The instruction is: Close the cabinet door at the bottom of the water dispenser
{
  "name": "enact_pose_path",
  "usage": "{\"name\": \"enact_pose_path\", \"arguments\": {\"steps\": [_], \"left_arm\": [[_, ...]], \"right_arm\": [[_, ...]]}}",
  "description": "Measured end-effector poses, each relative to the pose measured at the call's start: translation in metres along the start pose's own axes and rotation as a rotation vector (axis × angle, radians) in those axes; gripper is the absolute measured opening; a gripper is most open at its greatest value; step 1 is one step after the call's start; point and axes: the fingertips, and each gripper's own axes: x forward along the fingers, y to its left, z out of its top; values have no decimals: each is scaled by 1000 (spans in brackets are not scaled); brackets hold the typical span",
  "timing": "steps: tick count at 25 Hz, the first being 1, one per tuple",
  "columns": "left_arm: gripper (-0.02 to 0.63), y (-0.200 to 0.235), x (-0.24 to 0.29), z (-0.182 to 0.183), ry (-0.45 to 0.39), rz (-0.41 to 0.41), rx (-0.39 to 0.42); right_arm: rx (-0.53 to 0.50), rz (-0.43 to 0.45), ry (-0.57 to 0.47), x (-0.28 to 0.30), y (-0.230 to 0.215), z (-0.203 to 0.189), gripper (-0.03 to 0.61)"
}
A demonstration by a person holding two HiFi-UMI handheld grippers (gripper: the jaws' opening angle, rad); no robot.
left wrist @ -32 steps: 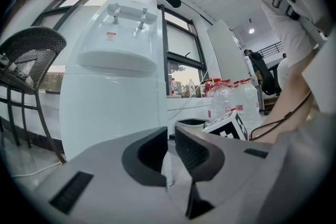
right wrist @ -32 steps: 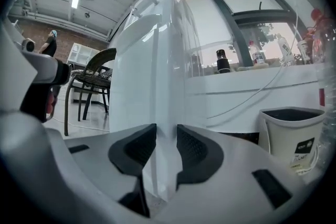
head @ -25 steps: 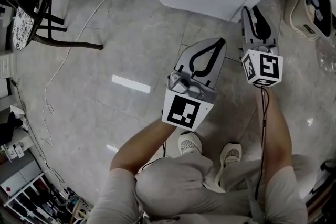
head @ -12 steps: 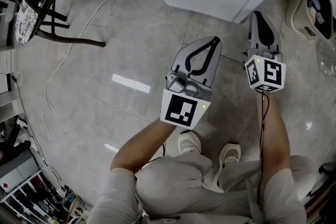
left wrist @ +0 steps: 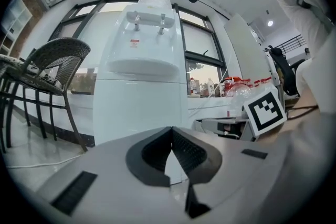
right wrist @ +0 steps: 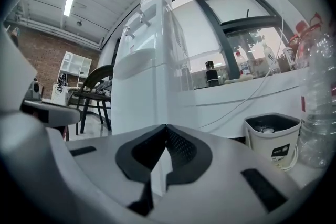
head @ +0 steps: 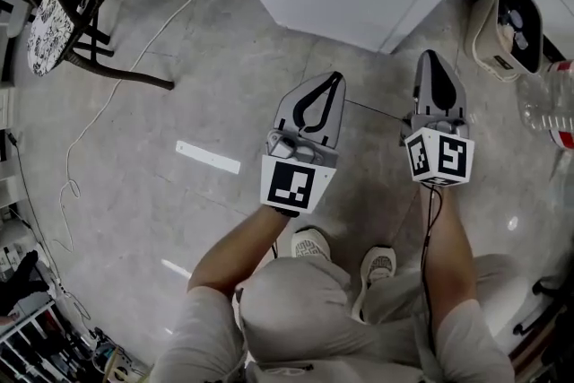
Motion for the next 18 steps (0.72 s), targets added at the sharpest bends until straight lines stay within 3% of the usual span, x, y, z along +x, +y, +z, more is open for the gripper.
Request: {"name": "enact_pose_path", "arguments": {"steps": [9,18], "left_arm": [[8,29,-24,51,3,48,41],[8,21,-37,183,-31,86,70]], "right_arm": [[41,-21,-19,-21,9,56,17],[58,-12,-43,-51,13,187,16]]}}
